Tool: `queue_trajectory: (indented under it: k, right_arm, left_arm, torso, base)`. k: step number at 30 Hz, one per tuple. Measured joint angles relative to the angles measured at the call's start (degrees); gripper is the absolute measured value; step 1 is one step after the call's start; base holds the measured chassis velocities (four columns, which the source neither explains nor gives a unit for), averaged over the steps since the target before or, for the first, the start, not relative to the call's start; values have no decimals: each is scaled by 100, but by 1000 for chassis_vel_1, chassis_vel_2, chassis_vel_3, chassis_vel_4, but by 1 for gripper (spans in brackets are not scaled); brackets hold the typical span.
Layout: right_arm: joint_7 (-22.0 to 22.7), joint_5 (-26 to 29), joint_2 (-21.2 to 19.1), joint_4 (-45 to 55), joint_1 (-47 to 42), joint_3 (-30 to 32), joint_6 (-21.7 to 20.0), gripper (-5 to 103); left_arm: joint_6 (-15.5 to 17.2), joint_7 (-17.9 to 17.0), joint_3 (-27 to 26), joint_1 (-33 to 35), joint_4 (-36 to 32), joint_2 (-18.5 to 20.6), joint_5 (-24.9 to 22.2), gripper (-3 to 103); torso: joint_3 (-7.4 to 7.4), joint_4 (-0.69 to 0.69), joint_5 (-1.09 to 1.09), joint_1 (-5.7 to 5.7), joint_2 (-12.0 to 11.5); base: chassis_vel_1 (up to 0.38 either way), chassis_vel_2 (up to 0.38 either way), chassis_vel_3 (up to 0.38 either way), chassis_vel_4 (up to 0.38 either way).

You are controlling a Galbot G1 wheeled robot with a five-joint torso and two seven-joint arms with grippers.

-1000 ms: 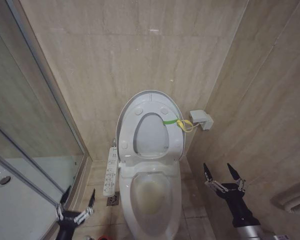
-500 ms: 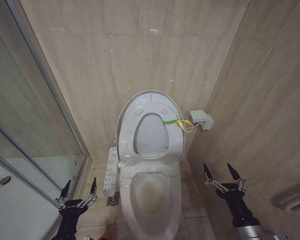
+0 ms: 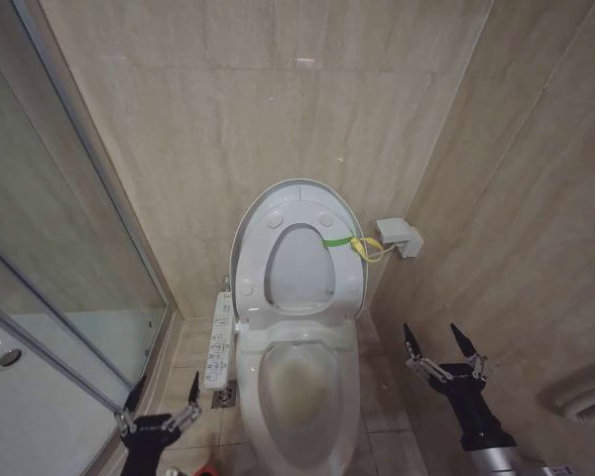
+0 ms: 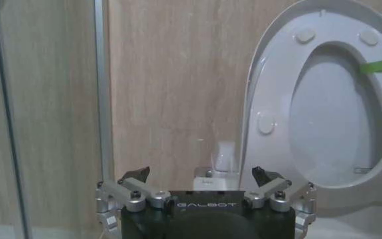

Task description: Open the toilet lid, clean the toilet bowl with a toilet brush, close the toilet lid, and flush.

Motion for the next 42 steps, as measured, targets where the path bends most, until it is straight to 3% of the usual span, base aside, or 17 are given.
queue_trajectory:
  k: [15,24,31,42]
  right_arm:
    - [0,0,0,0,0,0,0,100]
    - [0,0,0,0,0,0,0,100]
    - [0,0,0,0,0,0,0,100]
    - [0,0,0,0,0,0,0,100]
  left_arm:
    - [-164,-282,136,445,-301,-161,601,100]
    - [-473,-335,-145,502,-446,-303,1120,100]
    - [-548,-290,-345,445,-595,-433,1078,100]
    - [-545,-332,48,693,-997,-658,1030,100]
  torso:
    - [0,0,1,0,0]
    - [0,0,1,0,0]
    - [0,0,0,0,0]
    - [0,0,1,0,0]
  base:
    - [0,0,0,0]
    - [0,0,0,0]
    - [0,0,0,0]
    - [0,0,0,0]
